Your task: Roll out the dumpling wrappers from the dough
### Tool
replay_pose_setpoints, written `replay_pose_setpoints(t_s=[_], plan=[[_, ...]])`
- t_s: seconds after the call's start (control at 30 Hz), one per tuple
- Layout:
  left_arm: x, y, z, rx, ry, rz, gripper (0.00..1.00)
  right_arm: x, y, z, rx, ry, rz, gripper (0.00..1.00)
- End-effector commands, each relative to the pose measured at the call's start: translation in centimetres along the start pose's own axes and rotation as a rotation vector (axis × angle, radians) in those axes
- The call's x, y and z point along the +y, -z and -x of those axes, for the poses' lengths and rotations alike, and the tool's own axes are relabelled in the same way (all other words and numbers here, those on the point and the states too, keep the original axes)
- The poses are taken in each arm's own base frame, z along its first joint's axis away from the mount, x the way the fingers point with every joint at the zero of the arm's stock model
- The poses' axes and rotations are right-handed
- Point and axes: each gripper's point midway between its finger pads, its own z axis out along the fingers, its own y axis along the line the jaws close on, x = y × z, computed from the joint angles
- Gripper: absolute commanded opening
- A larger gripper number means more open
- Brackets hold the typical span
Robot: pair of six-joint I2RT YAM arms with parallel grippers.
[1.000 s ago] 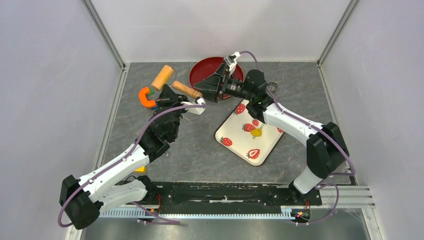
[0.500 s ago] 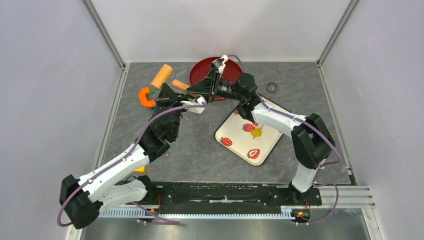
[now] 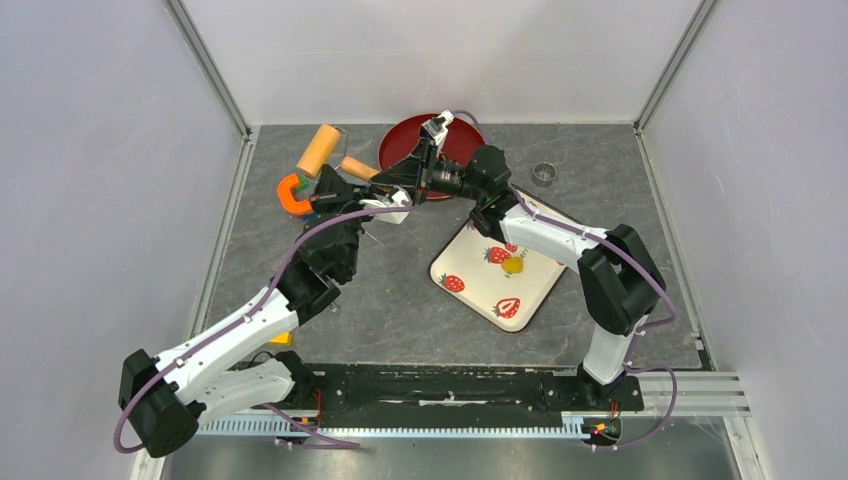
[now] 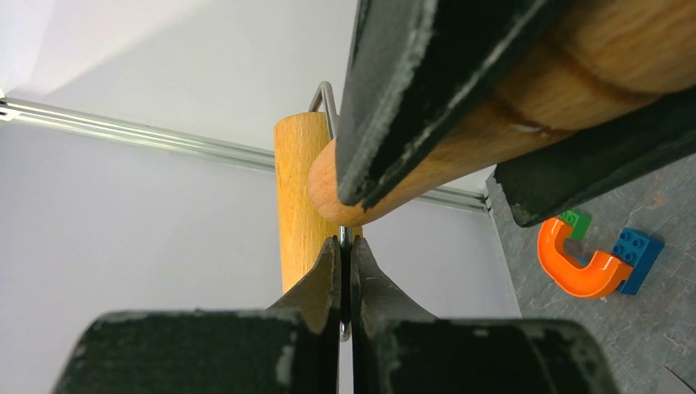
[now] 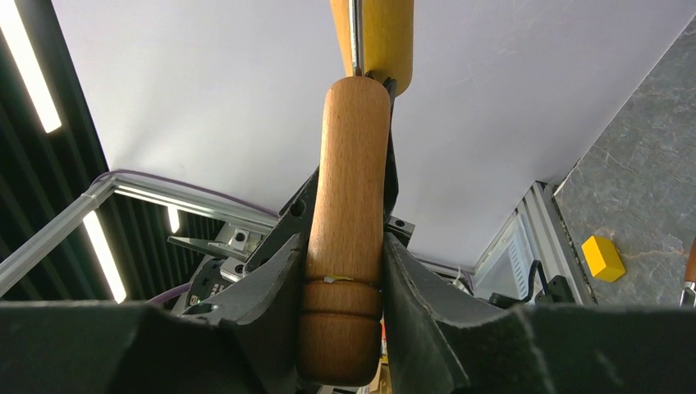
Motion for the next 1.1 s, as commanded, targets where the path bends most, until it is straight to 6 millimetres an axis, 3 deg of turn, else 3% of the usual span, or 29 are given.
replay_pose_setpoints(t_s=[0.0, 0.07, 0.2, 0.27, 0.47, 0.73, 0.9, 1.07], plan=[[3.1, 0.5, 0.2, -0.007, 0.058, 0.081, 0.02, 3.3, -0.4, 0.3, -0.018, 0.090, 0.097, 0.02], [3.0, 0.6, 0.2, -0.008, 0.056, 0.076, 0.10, 3.3, -0.4, 0.4, -0.019, 0.093, 0.099, 0.00], [1.9, 0.7, 0.3, -0.025, 0.067, 0.040, 0.67, 2.9, -0.3, 0.7, -0.028, 0.122, 0.076, 0.00], [0.8, 0.8, 0.4, -0.038, 0.082, -0.001, 0.75, 1.9, 0.0, 1.1, -0.048, 0.156, 0.020, 0.00], [-3.0, 2.3, 0.9, -0.084, 0.371, -0.190, 0.77, -2.1, 2.6, 2.6, -0.096, 0.244, -0.184, 0.00], [-7.9, 6.6, 2.7, -0.076, 0.838, -0.502, 0.77, -5.8, 7.8, 3.2, -0.090, 0.319, -0.381, 0.00], [-10.7, 8.5, 4.5, -0.013, 1.022, -0.680, 0.84, -6.7, 10.6, 2.0, -0.058, 0.355, -0.461, 0.00], [-12.9, 9.1, 7.2, 0.034, 1.139, -0.828, 0.88, -7.4, 13.4, 0.1, 0.026, 0.383, -0.505, 0.00]])
